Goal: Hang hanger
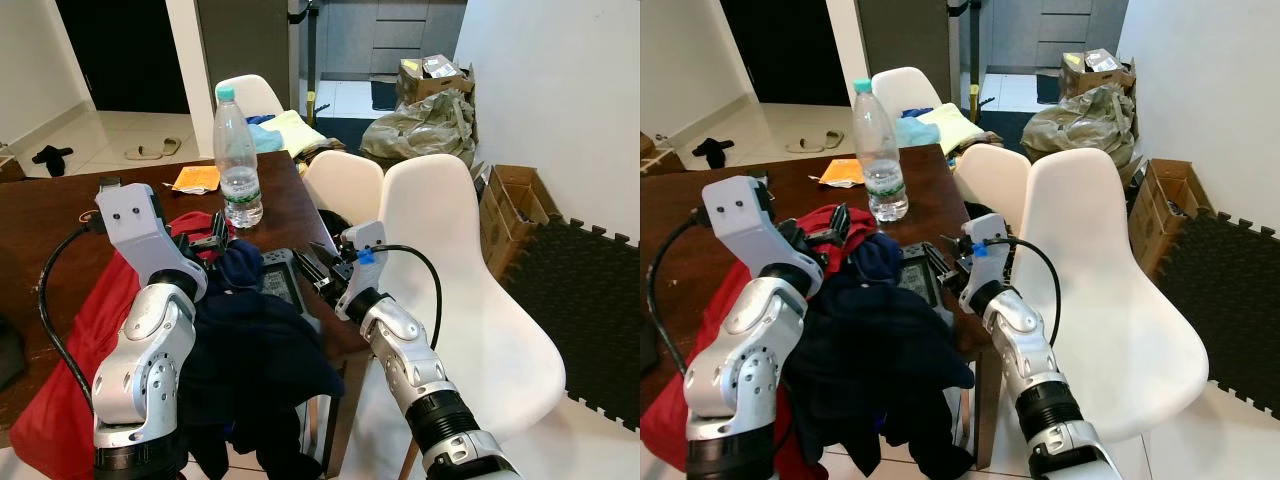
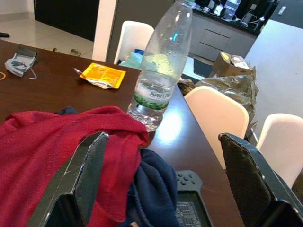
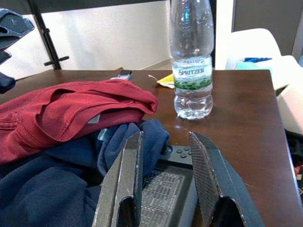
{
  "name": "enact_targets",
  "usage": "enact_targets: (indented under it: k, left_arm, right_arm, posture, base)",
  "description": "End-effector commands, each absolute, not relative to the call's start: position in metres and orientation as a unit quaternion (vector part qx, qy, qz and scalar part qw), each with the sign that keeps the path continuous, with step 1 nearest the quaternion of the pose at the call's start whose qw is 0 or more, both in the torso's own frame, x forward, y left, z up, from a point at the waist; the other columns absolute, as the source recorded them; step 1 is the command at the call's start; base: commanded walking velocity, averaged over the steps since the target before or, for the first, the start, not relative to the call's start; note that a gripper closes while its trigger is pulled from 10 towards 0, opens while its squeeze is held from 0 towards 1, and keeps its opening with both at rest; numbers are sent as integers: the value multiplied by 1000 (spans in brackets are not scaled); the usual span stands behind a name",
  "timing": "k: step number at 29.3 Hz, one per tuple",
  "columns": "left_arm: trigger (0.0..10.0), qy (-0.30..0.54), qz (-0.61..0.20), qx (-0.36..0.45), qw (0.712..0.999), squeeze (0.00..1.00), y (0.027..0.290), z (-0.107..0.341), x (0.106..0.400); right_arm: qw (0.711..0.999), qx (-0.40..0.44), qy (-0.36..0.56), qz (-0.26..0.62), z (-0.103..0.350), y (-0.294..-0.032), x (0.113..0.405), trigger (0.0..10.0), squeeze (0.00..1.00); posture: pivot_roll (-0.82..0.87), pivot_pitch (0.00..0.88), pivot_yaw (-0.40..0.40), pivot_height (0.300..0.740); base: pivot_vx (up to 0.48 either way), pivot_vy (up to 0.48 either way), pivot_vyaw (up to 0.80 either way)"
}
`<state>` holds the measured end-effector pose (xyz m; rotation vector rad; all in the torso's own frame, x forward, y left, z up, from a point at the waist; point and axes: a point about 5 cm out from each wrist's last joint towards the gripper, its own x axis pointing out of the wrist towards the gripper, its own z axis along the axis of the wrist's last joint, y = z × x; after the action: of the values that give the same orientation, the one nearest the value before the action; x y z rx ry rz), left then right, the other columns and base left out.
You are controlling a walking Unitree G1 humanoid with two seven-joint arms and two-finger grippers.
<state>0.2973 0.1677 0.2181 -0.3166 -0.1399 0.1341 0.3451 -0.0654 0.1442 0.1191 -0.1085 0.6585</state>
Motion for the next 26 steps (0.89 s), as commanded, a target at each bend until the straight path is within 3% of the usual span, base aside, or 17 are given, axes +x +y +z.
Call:
enact_targets:
  k: [1, 14, 26]
  left_arm:
    - [10000, -73, 70, -160, 982, 0, 168, 217, 296]
    - [10000, -73, 77, -163, 981, 0, 170, 216, 295]
    - [10000, -79, 75, -162, 981, 0, 169, 219, 294]
  right_arm:
    - [943, 62, -45, 325, 141, -65, 344, 10000, 0]
    - [942, 62, -43, 326, 140, -65, 343, 10000, 0]
    - [941, 65, -42, 328, 140, -64, 343, 10000, 0]
  posture:
    - [178, 13, 4, 740]
    - [179, 17, 0, 740]
    - [179, 20, -2, 740]
  base:
    - [0, 0, 0]
    - [0, 0, 0]
    - [0, 457, 0]
